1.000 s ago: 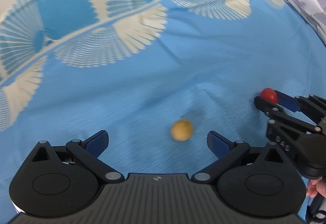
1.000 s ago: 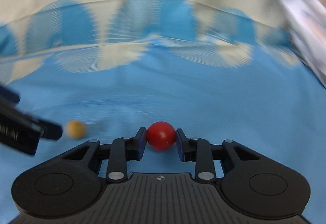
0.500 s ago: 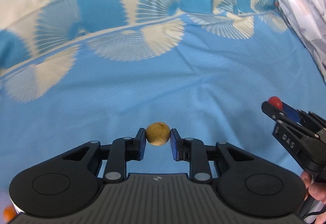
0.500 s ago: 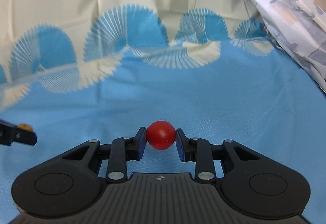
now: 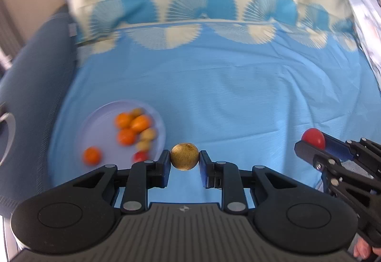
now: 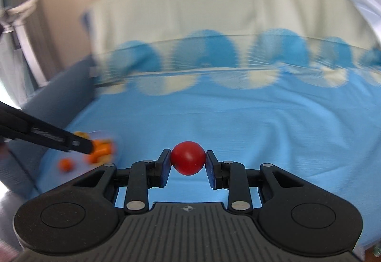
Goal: Organize fruits
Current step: 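Carry the tan fruit and red tomato over the blue plate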
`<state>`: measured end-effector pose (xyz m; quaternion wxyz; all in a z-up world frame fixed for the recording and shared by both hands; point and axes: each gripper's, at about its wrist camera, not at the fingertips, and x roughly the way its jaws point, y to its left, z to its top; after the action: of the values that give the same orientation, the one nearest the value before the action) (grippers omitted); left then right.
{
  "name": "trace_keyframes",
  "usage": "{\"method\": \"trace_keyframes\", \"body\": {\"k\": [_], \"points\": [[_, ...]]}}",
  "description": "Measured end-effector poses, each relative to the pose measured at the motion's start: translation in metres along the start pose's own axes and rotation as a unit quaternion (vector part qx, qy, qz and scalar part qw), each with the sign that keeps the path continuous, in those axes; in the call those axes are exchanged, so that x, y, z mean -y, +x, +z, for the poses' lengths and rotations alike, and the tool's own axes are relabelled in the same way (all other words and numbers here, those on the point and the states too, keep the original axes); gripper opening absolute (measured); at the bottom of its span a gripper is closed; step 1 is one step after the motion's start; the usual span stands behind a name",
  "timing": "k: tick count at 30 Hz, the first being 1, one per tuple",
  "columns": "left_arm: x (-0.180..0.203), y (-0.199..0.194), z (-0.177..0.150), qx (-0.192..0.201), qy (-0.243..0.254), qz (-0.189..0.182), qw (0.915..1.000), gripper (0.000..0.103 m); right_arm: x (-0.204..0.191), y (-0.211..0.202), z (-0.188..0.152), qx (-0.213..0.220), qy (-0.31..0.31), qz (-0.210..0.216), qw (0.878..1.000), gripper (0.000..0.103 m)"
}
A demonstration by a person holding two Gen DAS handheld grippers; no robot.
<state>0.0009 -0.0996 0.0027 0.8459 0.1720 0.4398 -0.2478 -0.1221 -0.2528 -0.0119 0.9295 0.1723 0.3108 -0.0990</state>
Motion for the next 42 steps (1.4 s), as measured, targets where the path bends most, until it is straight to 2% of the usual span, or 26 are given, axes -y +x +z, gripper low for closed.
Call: {"method": "trace_keyframes", "body": {"k": [7, 15, 25, 42], "points": [[-0.051, -0.055, -0.059, 0.028, -0.041, 0.033, 0.9982, 0.028, -0.085, -0.040, -0.014, 0.004, -0.069, 0.046, 0.997, 0.032], [-0.092, -0.083, -0.092, 0.038, -0.106, 0.028, 0.9932, 0.028, -0.131, -0.062, -0.032, -0.004, -0.117, 0.046, 0.992, 0.032], [-0.109, -0.107, -0.101, 0.081, -0.129, 0.030, 0.9878, 0.028, -0.153, -0.075, -0.033, 0.008, -0.157, 0.037, 0.987, 0.032], [-0.121, -0.090, -0.097, 0.063, -0.143, 0.033, 0.9872, 0.028, -0.154, -0.057, -0.031, -0.017, -0.167, 0.037, 0.985, 0.032]]}}
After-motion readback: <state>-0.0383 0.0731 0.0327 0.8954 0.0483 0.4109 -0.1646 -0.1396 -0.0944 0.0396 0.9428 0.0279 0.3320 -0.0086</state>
